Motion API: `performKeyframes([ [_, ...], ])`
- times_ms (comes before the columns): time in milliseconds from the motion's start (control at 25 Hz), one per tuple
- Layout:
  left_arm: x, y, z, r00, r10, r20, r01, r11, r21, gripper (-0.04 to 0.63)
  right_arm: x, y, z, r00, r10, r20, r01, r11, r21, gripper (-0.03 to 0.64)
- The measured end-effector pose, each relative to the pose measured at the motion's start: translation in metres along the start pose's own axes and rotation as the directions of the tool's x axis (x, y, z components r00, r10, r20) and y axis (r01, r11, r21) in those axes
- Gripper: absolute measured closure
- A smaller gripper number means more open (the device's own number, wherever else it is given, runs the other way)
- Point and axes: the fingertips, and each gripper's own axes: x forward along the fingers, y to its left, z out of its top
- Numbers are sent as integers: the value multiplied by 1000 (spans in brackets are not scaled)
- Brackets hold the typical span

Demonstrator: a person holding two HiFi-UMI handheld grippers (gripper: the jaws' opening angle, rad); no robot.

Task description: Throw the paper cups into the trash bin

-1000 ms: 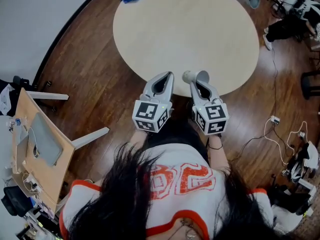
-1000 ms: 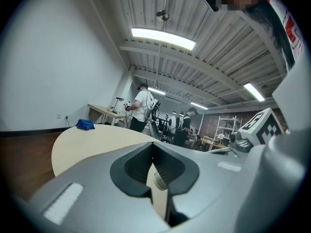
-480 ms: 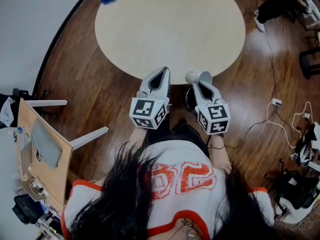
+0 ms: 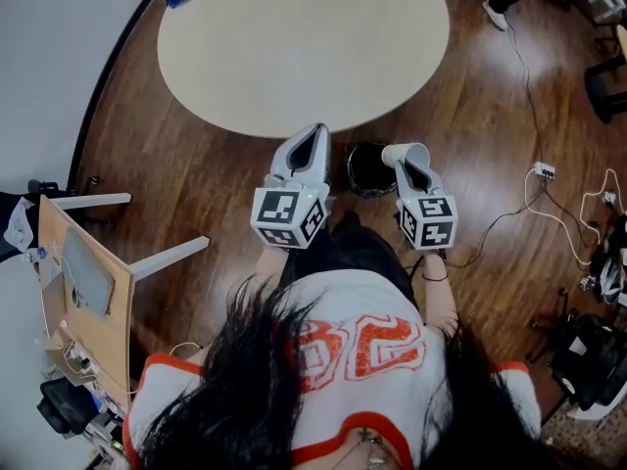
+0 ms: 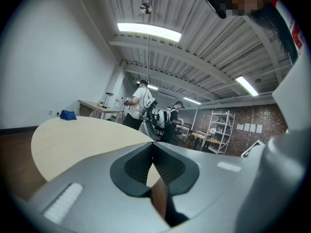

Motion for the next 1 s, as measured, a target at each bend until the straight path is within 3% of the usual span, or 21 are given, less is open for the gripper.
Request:
performKeyframes([
  [280,-14,-33,-22,999,7,-44,-7,1000,14,595,8,-16,-43,997,33,-68,-35,999,-27,588],
  [640,-23,-42,-32,995,-25,-93,30,998,58,595,77,-19,-106,976,84,-200,-107,989,-105,588],
  [1000,-17,-47,-38,988,-83,-128,93,993,71,595,134,-27,-154,950,92,-299,-117,991,-68,588],
])
